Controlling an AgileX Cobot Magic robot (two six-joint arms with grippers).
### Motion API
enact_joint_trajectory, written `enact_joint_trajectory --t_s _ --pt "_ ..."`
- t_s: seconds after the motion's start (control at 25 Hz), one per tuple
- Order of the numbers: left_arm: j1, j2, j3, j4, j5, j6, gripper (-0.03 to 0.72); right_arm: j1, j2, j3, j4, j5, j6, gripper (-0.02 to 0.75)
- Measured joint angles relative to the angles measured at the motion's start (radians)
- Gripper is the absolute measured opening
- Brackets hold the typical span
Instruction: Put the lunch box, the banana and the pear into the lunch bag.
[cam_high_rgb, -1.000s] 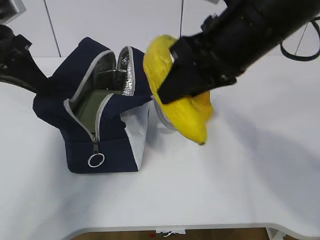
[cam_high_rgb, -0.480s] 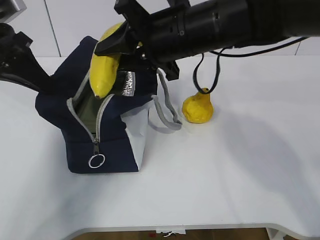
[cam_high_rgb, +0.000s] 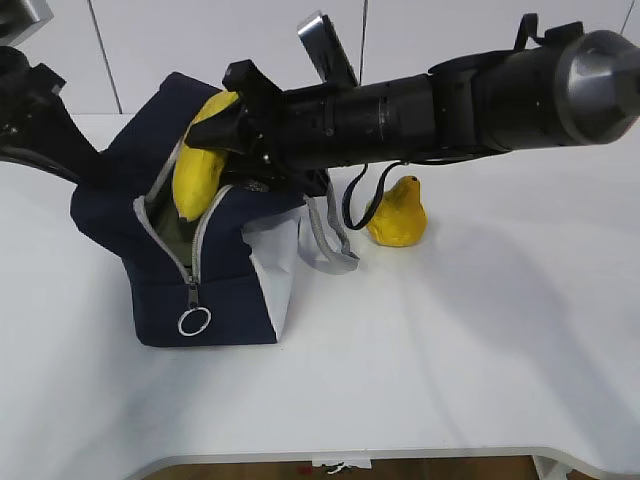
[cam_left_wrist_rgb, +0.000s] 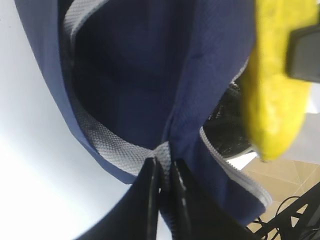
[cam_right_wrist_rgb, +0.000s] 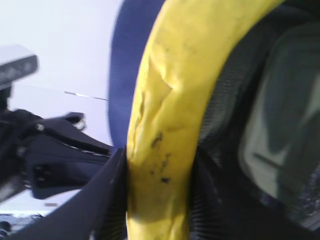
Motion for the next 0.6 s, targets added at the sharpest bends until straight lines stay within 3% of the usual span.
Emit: enact_joint_trajectory --t_s 0.6 --pt "0.000 0.000 0.000 -0.003 0.000 0.000 0.012 0.000 0.021 -0.014 -0.260 0.026 -0.054 0.316"
